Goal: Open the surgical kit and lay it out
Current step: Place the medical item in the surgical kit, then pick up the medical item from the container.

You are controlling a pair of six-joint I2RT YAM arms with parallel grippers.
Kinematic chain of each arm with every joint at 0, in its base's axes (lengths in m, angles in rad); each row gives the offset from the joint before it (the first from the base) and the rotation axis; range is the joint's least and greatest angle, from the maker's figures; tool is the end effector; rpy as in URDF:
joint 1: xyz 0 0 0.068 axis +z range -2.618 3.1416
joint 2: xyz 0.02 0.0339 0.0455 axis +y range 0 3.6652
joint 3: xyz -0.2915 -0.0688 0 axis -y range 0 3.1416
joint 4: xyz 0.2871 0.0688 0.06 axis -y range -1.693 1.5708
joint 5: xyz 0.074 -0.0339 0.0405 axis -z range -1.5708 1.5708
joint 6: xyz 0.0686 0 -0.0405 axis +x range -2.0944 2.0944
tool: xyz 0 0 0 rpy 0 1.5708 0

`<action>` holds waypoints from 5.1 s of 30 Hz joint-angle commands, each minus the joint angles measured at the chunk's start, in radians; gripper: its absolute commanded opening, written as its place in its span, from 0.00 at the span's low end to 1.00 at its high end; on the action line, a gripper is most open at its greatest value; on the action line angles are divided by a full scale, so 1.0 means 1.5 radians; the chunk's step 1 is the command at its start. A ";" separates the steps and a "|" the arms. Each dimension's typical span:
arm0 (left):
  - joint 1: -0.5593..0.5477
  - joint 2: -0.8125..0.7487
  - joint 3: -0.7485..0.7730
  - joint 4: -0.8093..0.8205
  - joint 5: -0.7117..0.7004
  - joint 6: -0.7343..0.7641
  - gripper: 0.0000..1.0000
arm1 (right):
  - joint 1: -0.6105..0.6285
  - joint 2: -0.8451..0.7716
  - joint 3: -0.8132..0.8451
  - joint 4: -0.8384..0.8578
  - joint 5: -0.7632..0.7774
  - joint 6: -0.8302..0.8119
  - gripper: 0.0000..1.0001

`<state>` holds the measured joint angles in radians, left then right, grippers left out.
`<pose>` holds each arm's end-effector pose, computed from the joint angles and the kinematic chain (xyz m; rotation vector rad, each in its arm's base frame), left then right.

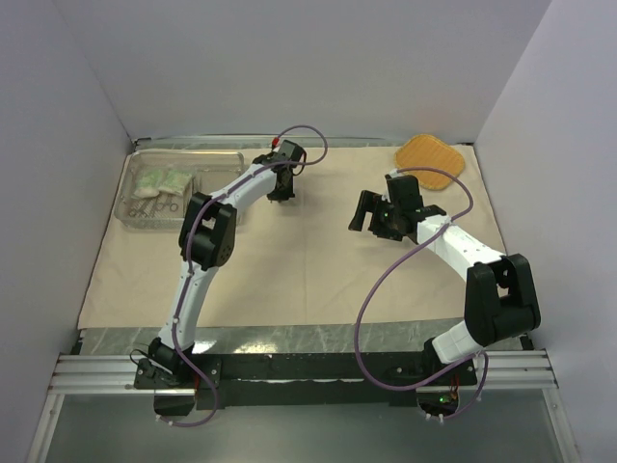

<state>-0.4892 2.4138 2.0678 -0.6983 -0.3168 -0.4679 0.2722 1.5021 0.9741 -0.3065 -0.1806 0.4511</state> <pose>0.5379 -0.2622 0.1462 -0.0821 2.5342 0.0448 0.3562 0.1122 0.2067 0.1342 2.4577 0.5440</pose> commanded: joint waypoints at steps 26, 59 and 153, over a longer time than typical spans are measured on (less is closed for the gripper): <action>0.000 -0.029 0.009 -0.009 0.000 -0.004 0.26 | -0.001 0.002 0.019 0.013 -0.008 -0.002 1.00; 0.268 -0.321 -0.238 0.011 0.040 -0.010 0.39 | 0.000 0.004 0.033 0.022 -0.001 -0.004 1.00; 0.259 -0.135 -0.166 0.001 0.033 -0.105 0.22 | 0.000 -0.007 0.003 0.025 0.002 0.000 1.00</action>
<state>-0.0788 2.2631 1.8267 -0.6174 -0.3016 -0.6250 0.2722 1.5078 0.9890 -0.2993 -0.1841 0.4519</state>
